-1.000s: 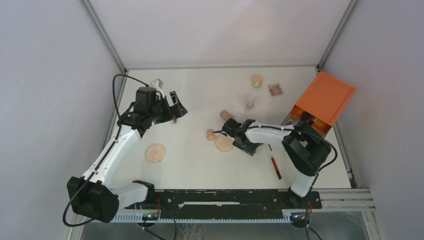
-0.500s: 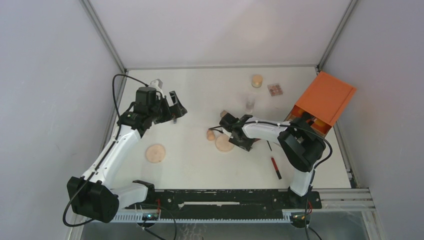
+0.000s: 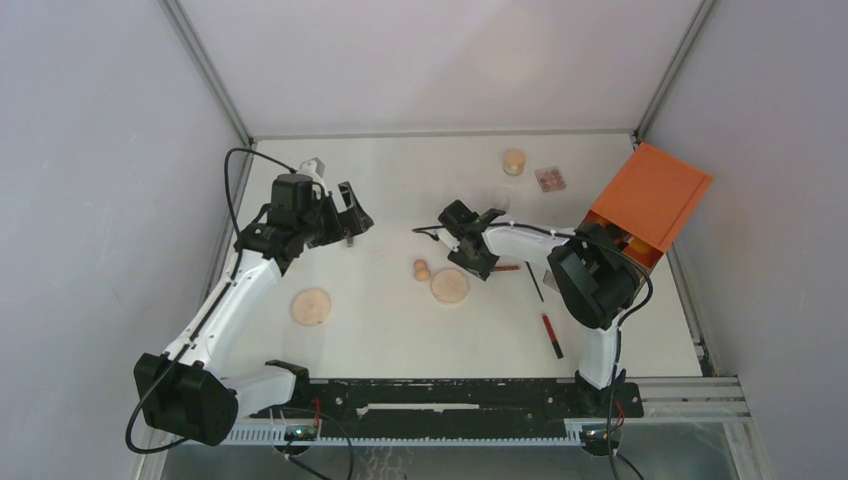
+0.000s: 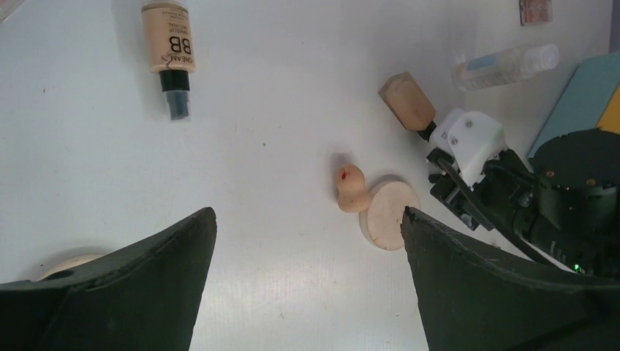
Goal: Organize the makeup
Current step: Pick up the lipstick at the center of the board.
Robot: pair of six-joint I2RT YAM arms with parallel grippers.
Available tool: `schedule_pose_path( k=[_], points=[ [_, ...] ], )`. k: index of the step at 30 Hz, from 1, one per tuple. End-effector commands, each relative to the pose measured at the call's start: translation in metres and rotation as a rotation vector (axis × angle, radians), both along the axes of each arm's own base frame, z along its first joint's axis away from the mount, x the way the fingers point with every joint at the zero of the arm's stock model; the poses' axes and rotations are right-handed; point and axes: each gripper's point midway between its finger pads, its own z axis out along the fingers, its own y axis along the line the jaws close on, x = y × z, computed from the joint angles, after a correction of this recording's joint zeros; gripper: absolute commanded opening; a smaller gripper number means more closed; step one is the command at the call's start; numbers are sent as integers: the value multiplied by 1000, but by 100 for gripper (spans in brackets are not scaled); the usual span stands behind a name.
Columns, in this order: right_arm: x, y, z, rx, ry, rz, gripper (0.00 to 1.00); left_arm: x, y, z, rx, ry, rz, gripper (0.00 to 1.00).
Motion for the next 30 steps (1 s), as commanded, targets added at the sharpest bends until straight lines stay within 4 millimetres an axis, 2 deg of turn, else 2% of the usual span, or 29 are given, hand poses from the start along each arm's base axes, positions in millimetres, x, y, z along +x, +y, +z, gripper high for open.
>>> schedule_pose_path(
  k=[1, 8, 11, 14, 19, 20, 23, 27, 30],
  points=[
    [9, 14, -14, 62, 45, -6, 54, 2, 3, 9, -10, -29, 20, 100],
    [7, 19, -12, 134, 95, -53, 46, 4, 3, 8, -11, -24, 25, 100],
    [9, 19, -8, 167, 104, -92, 37, 5, 2, 9, -15, -24, 23, 100],
    [13, 18, -2, 182, 93, -120, 24, 5, 2, 11, -18, -28, 22, 100],
    [16, 28, 18, 241, 60, -170, 4, 6, 0, 14, -24, -35, 19, 100],
    [17, 29, 25, 247, 44, -191, 1, 6, 0, 15, -28, -36, 17, 100],
    [15, 41, 60, 325, -18, -226, 0, 6, -2, 18, -36, -40, 9, 100],
    [7, 57, 126, 469, -149, -225, 0, 6, -3, 21, -39, -47, 5, 100],
    [-4, 59, 175, 588, -233, -266, 0, 6, -3, 22, -40, -51, 1, 100]
  ],
)
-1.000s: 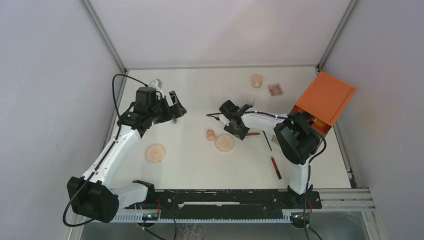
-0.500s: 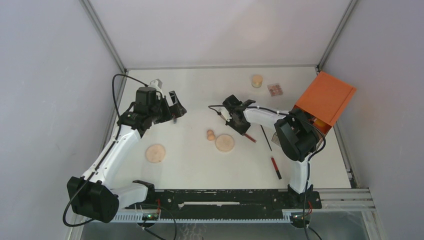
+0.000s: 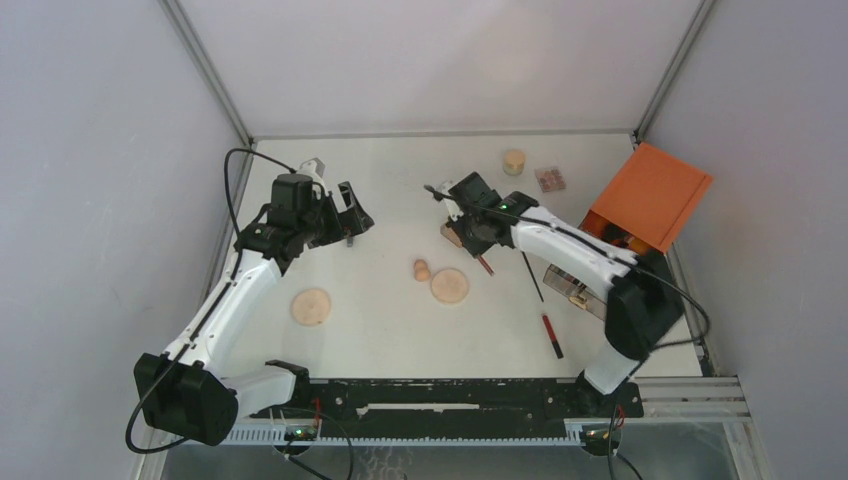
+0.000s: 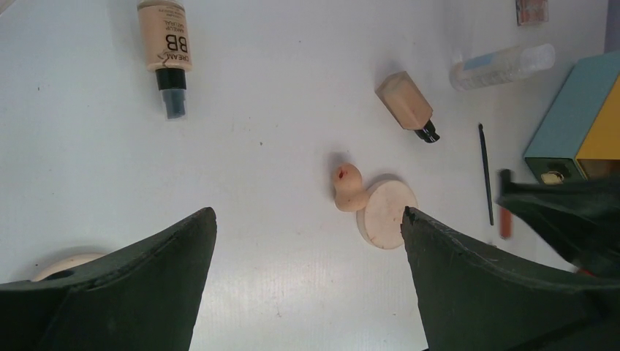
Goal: Organize the makeup
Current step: Pick up the lipstick at the center of the board.
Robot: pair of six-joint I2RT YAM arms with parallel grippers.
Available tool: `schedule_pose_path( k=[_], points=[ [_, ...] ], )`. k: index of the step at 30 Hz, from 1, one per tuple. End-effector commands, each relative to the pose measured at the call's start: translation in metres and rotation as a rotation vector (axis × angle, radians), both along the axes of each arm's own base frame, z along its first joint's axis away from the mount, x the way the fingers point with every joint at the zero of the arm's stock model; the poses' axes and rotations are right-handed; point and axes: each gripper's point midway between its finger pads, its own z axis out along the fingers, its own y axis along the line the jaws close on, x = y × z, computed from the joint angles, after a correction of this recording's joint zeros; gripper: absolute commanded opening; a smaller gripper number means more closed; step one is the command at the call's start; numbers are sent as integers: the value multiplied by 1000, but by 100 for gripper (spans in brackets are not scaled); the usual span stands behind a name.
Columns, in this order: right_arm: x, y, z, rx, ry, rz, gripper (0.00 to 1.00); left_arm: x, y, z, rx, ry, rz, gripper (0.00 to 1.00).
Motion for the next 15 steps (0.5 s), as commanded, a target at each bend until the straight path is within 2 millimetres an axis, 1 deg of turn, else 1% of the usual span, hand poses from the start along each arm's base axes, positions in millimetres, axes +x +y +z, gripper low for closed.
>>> schedule_pose_path(
  k=[1, 2, 4, 5, 7, 9, 11, 12, 13, 15],
  points=[
    [-5, 12, 108, 255, -207, -128, 0, 6, -3, 22, -32, -57, -3, 100],
    [-9, 6, 122, 286, -228, -171, 0, 6, -2, 23, -32, -59, -4, 100],
    [-16, -15, 148, 332, -277, -275, 0, 6, -3, 25, -34, -65, -8, 100],
    [-22, -30, 162, 357, -299, -334, 0, 6, -3, 25, -34, -68, -10, 100],
    [-31, -60, 180, 416, -316, -461, 0, 6, -5, 26, -39, -72, -16, 100],
    [-40, -99, 196, 471, -336, -621, 0, 8, -6, 26, -44, -73, -24, 100],
    [-51, -141, 205, 513, -358, -808, 0, 9, -8, 26, -46, -71, -32, 100],
    [-57, -166, 208, 531, -373, -926, 0, 9, -9, 26, -49, -73, -35, 100],
    [-64, -185, 210, 539, -387, -1009, 0, 10, -9, 26, -49, -72, -37, 100],
    [-79, -214, 209, 539, -407, -1128, 0, 12, -11, 24, -52, -69, -43, 100]
  ],
)
